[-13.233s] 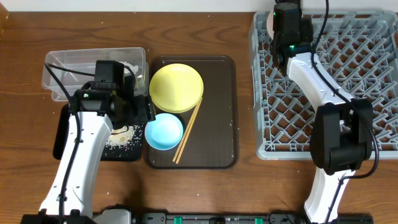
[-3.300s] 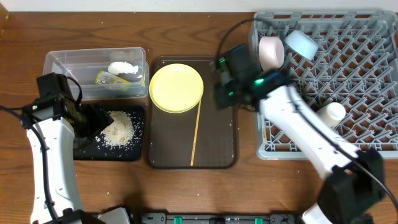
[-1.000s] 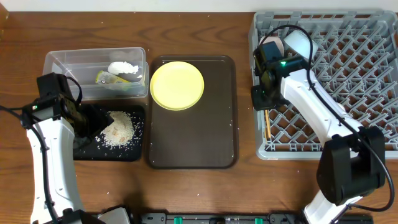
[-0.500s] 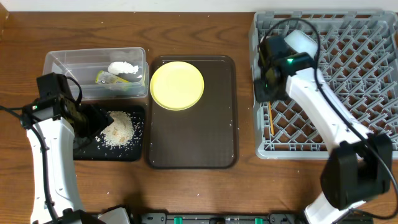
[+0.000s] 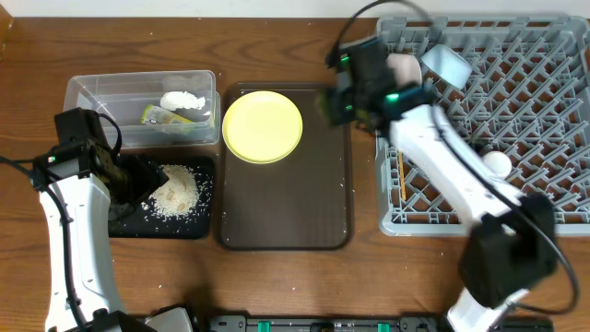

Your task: Sort waste into correct bins and load items into the dishwasher rack

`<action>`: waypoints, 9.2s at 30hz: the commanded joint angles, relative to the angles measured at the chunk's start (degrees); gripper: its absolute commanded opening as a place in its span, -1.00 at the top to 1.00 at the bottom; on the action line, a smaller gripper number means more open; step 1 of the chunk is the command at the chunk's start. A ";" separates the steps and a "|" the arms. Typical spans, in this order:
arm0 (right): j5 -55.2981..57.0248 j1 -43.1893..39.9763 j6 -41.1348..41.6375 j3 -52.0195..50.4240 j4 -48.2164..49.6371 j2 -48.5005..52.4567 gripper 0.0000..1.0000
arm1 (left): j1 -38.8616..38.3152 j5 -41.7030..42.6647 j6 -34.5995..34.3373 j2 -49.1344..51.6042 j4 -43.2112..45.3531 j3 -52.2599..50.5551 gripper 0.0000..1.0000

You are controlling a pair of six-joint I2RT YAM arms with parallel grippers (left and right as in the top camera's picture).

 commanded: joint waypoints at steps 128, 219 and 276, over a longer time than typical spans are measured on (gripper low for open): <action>-9.25 -29.42 -6.19 -12.96 -28.83 -24.22 -0.98 | -11.47 5.01 18.67 -3.30 -6.73 0.09 -0.68; 4.70 -22.25 -13.53 -88.06 29.11 -107.69 -0.99 | -11.47 4.33 14.91 -46.25 6.10 -16.09 -0.68; 4.70 -22.25 -13.53 -88.06 29.11 -107.69 -0.99 | -18.97 -6.86 14.93 -78.42 66.12 -65.20 -0.68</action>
